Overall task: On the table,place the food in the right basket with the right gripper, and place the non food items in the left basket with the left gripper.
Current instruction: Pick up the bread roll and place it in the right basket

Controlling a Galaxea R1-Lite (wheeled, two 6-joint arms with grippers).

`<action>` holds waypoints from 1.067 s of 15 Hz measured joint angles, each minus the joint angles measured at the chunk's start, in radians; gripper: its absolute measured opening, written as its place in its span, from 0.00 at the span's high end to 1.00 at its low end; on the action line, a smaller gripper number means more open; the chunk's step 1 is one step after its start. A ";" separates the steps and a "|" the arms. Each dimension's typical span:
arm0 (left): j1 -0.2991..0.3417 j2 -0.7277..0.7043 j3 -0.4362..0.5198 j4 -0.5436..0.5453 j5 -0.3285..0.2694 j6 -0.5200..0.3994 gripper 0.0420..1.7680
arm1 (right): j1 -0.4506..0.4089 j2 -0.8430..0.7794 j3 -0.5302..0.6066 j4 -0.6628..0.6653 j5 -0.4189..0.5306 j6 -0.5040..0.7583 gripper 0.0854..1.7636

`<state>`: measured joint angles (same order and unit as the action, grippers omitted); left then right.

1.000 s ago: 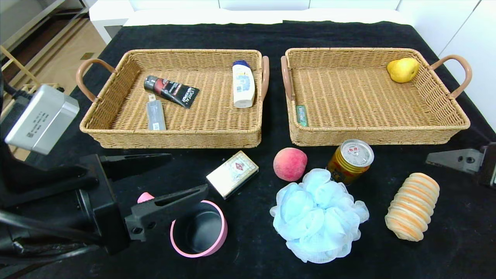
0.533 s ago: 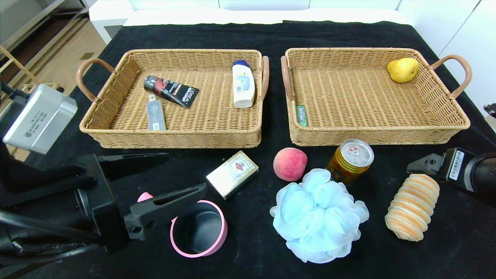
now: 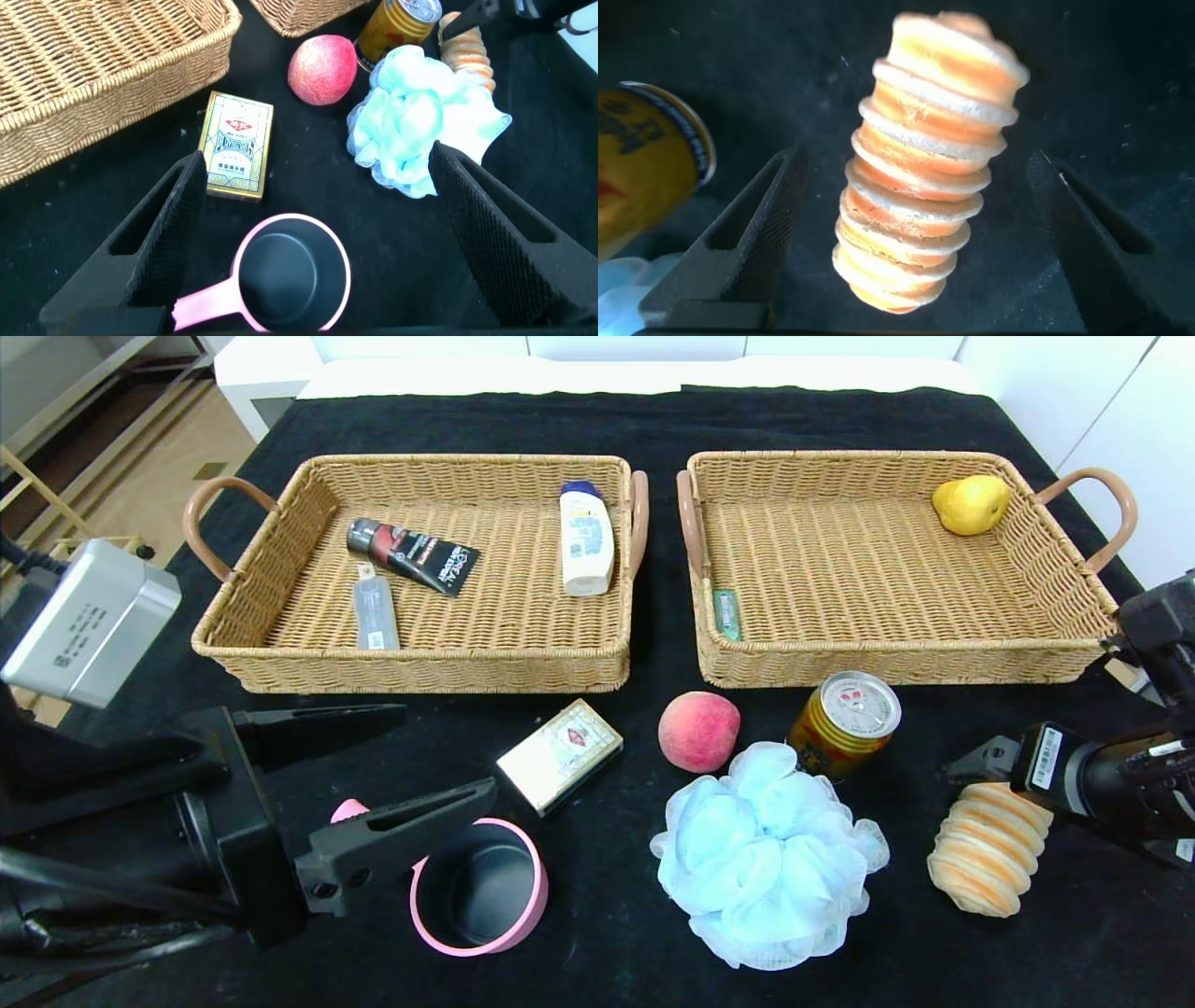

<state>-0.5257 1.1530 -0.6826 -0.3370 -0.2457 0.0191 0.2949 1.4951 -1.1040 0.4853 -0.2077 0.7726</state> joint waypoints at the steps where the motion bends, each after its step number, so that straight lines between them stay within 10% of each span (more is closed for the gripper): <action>1: 0.000 -0.002 0.000 0.000 0.000 0.002 0.03 | 0.000 0.008 0.003 -0.001 0.000 0.001 0.03; 11: 0.000 -0.007 0.010 0.000 0.000 0.027 0.03 | 0.000 0.039 0.013 -0.006 0.046 0.020 0.03; 16: 0.000 -0.007 0.016 0.000 0.000 0.037 0.03 | 0.001 0.047 0.016 -0.008 0.070 0.020 0.49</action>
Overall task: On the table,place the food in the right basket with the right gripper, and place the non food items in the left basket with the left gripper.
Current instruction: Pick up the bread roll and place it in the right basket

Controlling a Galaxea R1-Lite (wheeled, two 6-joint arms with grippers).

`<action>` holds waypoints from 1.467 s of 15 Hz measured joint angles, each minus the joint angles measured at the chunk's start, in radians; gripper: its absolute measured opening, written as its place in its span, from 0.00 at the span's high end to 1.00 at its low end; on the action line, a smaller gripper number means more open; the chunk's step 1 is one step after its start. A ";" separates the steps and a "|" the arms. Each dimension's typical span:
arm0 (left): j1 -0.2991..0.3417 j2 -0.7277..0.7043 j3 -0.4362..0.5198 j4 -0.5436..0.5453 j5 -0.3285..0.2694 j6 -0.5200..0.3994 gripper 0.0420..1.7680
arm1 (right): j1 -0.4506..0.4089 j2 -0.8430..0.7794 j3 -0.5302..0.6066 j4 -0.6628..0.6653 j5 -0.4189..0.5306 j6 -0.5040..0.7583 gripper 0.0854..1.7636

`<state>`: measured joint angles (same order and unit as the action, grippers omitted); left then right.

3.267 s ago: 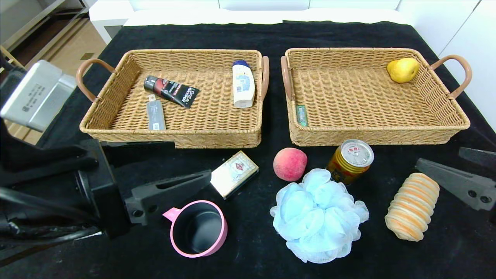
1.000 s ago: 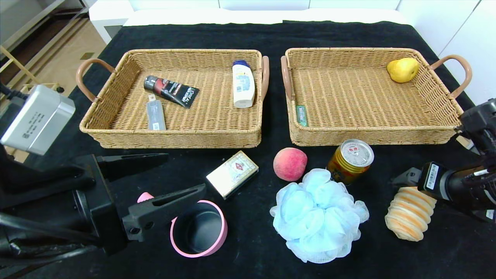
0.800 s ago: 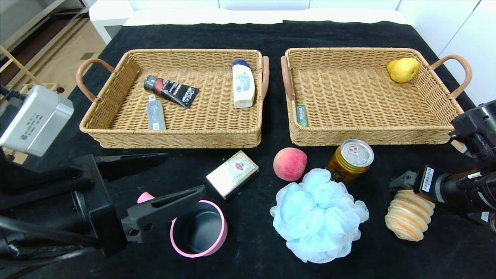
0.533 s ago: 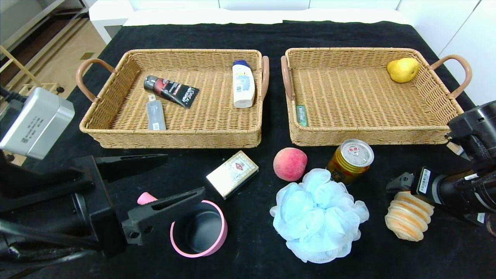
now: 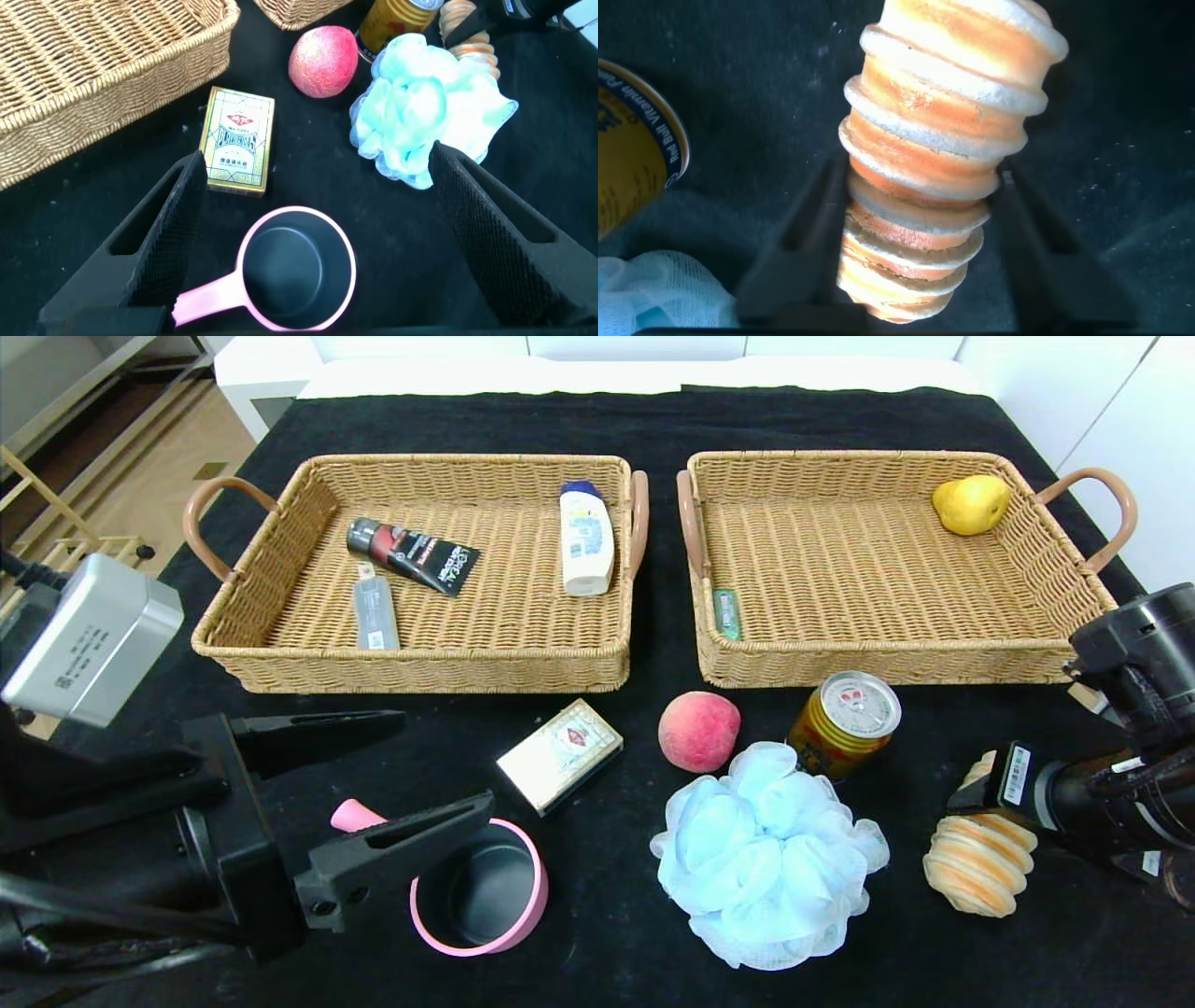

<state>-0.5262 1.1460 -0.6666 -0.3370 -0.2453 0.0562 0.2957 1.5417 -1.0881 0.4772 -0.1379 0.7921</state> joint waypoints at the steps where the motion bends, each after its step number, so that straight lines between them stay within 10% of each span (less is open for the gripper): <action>1: 0.000 0.000 0.002 0.000 0.000 0.003 0.03 | -0.001 0.003 0.001 -0.001 0.003 0.000 0.54; 4: 0.000 0.000 0.005 0.000 0.000 0.004 0.03 | -0.001 0.010 0.009 -0.004 0.002 0.000 0.74; 22: 0.007 0.012 0.023 -0.040 0.003 0.036 0.03 | 0.014 -0.062 0.034 -0.037 0.003 -0.072 0.81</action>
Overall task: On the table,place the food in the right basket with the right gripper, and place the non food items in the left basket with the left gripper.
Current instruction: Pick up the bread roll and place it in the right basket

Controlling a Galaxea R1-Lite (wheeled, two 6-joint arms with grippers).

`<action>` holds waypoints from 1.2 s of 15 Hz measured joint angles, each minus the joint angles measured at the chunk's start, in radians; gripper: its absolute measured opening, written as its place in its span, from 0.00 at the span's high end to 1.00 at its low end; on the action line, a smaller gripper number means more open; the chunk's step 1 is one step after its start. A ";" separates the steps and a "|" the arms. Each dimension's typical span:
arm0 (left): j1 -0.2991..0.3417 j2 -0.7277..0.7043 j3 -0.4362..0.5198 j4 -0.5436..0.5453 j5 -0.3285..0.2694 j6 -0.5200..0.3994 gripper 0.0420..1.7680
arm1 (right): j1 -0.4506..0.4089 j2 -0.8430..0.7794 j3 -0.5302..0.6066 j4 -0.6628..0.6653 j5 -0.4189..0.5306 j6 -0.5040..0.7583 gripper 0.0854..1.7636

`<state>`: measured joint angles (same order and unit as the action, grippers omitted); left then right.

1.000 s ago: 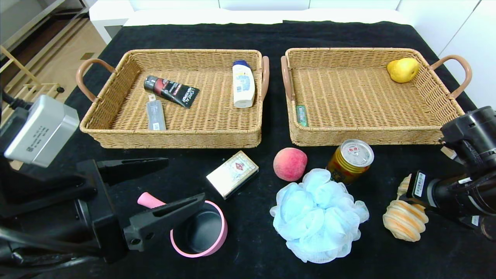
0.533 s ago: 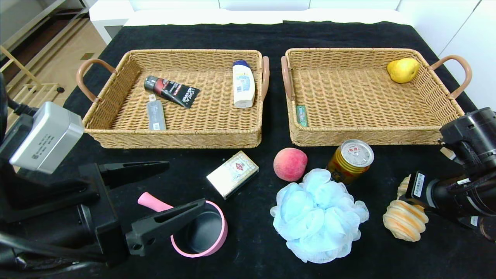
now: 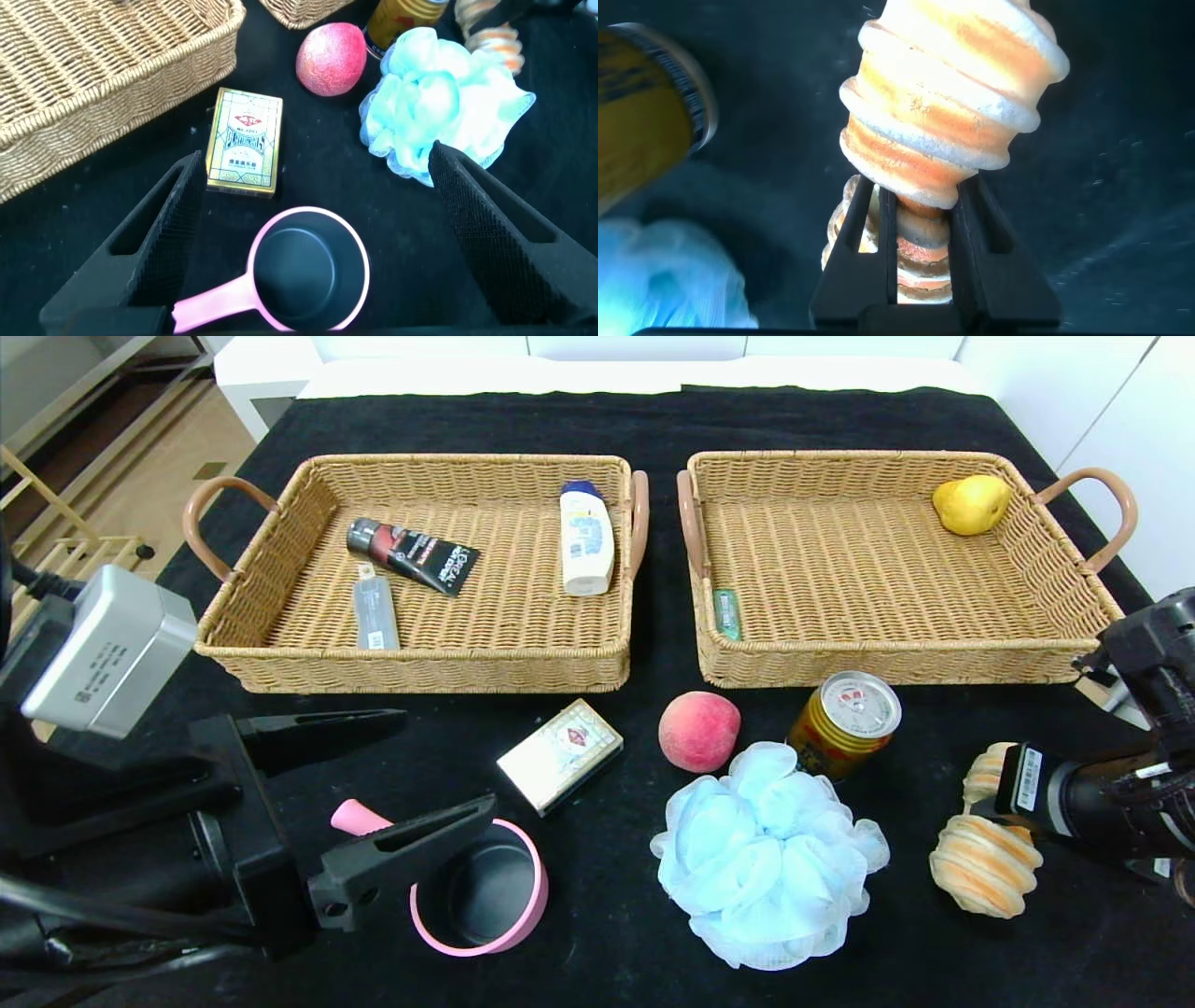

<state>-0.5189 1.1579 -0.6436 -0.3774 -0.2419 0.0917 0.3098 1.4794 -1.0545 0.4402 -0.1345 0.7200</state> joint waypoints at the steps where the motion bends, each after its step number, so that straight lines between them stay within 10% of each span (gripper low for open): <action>1: 0.001 0.000 0.000 0.000 0.000 -0.001 0.03 | 0.001 -0.017 -0.005 0.002 -0.001 -0.023 0.81; 6: 0.004 0.000 0.006 -0.017 0.000 0.001 0.03 | 0.000 -0.062 -0.110 0.055 -0.003 -0.083 0.81; 18: 0.003 -0.006 0.001 -0.024 0.002 -0.014 0.03 | -0.056 0.199 -0.757 0.208 -0.005 -0.185 0.82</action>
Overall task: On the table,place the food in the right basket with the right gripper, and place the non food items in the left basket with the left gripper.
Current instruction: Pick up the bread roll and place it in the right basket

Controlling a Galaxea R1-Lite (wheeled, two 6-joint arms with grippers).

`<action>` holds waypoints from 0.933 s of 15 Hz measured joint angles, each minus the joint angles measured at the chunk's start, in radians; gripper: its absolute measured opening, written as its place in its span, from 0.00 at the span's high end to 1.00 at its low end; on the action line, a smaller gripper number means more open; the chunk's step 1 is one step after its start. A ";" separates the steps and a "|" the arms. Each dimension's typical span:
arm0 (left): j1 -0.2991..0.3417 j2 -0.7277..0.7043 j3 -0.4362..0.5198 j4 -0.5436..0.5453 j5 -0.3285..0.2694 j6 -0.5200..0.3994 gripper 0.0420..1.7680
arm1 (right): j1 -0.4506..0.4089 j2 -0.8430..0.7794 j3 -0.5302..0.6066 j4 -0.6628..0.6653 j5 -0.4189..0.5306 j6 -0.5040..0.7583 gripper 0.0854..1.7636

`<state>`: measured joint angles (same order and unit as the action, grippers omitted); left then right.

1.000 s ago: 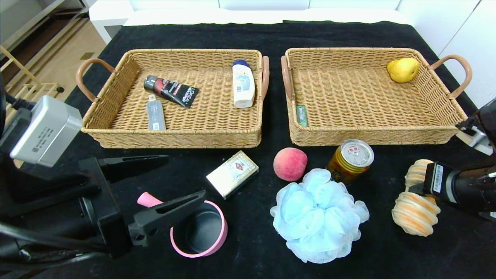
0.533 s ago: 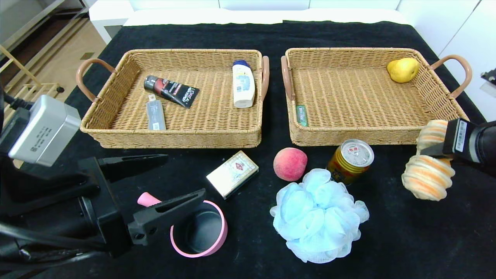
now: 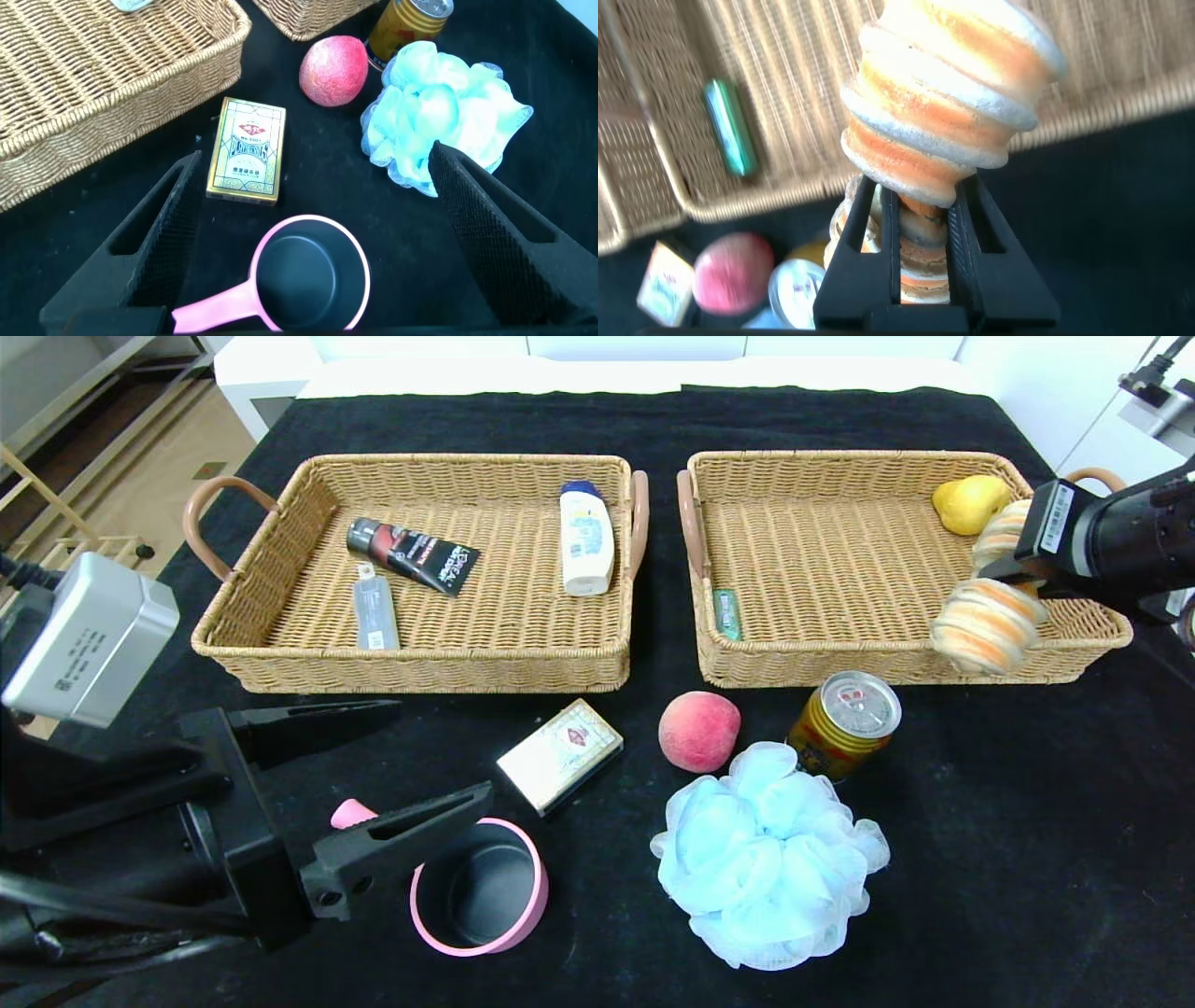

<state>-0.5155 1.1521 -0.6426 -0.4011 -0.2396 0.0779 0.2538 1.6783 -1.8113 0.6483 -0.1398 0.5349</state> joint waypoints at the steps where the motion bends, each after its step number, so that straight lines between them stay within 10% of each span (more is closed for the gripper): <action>1: 0.000 -0.001 0.000 0.000 0.000 0.001 0.03 | -0.009 0.029 -0.042 -0.004 -0.001 -0.004 0.82; 14: -0.001 -0.001 0.003 0.000 -0.002 0.006 0.03 | -0.053 0.221 -0.122 -0.344 -0.074 -0.006 0.76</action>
<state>-0.5170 1.1506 -0.6398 -0.4011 -0.2413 0.0840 0.2004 1.8991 -1.9330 0.3040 -0.2140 0.5291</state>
